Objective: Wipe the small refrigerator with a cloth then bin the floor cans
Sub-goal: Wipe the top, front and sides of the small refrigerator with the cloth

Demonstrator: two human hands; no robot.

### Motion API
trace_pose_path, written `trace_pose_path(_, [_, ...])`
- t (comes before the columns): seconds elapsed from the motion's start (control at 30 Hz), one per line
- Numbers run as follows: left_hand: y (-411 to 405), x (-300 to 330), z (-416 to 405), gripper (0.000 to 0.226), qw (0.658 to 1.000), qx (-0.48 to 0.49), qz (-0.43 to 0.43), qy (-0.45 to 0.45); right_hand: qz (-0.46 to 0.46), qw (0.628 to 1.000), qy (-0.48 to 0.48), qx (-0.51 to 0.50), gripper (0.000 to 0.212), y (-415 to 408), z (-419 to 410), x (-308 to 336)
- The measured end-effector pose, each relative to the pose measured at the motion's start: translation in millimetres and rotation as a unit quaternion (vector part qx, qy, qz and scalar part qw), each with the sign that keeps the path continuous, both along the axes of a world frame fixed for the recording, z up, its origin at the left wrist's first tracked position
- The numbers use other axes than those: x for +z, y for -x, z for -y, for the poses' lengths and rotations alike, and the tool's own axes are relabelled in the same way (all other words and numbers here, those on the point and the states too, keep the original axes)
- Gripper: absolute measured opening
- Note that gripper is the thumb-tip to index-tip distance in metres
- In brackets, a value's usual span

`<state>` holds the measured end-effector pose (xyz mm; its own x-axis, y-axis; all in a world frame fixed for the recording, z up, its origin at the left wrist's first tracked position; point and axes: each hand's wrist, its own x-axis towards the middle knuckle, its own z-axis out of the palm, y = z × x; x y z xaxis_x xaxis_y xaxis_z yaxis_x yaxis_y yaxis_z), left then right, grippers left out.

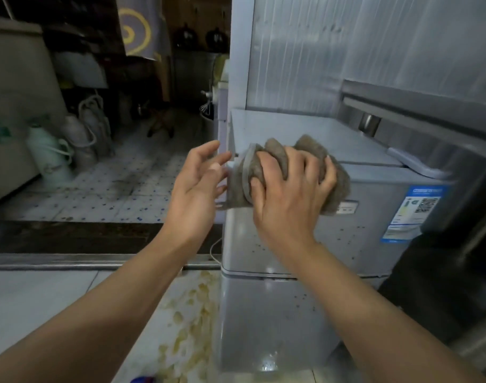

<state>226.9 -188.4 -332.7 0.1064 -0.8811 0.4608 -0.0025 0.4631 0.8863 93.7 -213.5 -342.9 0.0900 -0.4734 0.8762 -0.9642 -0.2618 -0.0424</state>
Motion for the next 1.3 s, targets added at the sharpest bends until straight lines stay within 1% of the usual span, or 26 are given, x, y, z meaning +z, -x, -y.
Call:
trace_pose_path(0.1, [-4, -11, -3, 0.026, 0.998, 0.058, 0.007, 0.033, -0.039, 0.999, -0.001, 0.02, 0.034, -18, 1, 7])
trace_pose_path(0.2, [-9, -25, -5, 0.024, 0.992, 0.116, 0.031, 0.045, -0.072, 0.997, 0.005, 0.031, 0.036, -22, 3, 12])
trace_pose_path(0.33, [-14, -48, -10, 0.024, 0.987, 0.149, 0.052, 0.036, -0.122, 0.99, 0.049, 0.043, 0.052, -15, 7, -12])
trace_pose_path(0.47, [-17, -63, -20, 0.03, 0.985, 0.152, 0.067, 0.045, -0.149, 0.985, 0.071, 0.044, 0.063, -14, 6, -69])
trace_pose_path(0.6, [-13, -75, -27, 0.034, 0.985, 0.126, 0.113, 0.03, -0.222, 0.975, 0.014, 0.027, 0.081, 0, -3, -165])
trace_pose_path(0.63, [-10, -78, -29, 0.035, 0.984, 0.123, 0.129, 0.026, -0.234, 0.972, -0.002, 0.03, 0.082, 6, -6, -183])
trace_pose_path(0.67, [-8, -82, -29, 0.037, 0.982, 0.122, 0.145, 0.022, -0.241, 0.97, -0.012, 0.036, 0.079, 12, -7, -195])
trace_pose_path(0.73, [-3, -85, -29, 0.042, 0.978, 0.121, 0.17, 0.011, -0.242, 0.969, -0.011, 0.048, 0.068, 21, -7, -194])
trace_pose_path(0.8, [2, -83, -27, 0.044, 0.975, 0.124, 0.183, 0.015, -0.236, 0.971, 0.013, 0.043, 0.065, 25, -3, -170])
trace_pose_path(0.93, [11, -66, -15, 0.041, 0.976, 0.121, 0.17, 0.053, -0.147, 0.984, 0.099, 0.014, 0.063, 28, 10, -95])
trace_pose_path(1.03, [21, -58, -6, 0.038, 0.975, 0.138, 0.155, 0.078, -0.104, 0.988, 0.11, 0.019, 0.064, 28, 20, -57])
trace_pose_path(1.1, [28, -58, -2, 0.038, 0.973, 0.154, 0.145, 0.089, -0.089, 0.99, 0.109, 0.012, 0.065, 29, 22, -67])
trace_pose_path(1.17, [32, -61, 0, 0.04, 0.97, 0.171, 0.143, 0.091, -0.082, 0.991, 0.102, 0.004, 0.063, 34, 19, -105])
trace_pose_path(1.23, [34, -63, 0, 0.045, 0.969, 0.18, 0.144, 0.087, -0.107, 0.991, 0.08, 0.012, 0.061, 43, 11, -150])
trace_pose_path(1.3, [34, -60, 0, 0.057, 0.959, 0.206, 0.173, 0.09, -0.142, 0.988, 0.067, 0.017, 0.063, 52, 7, -166])
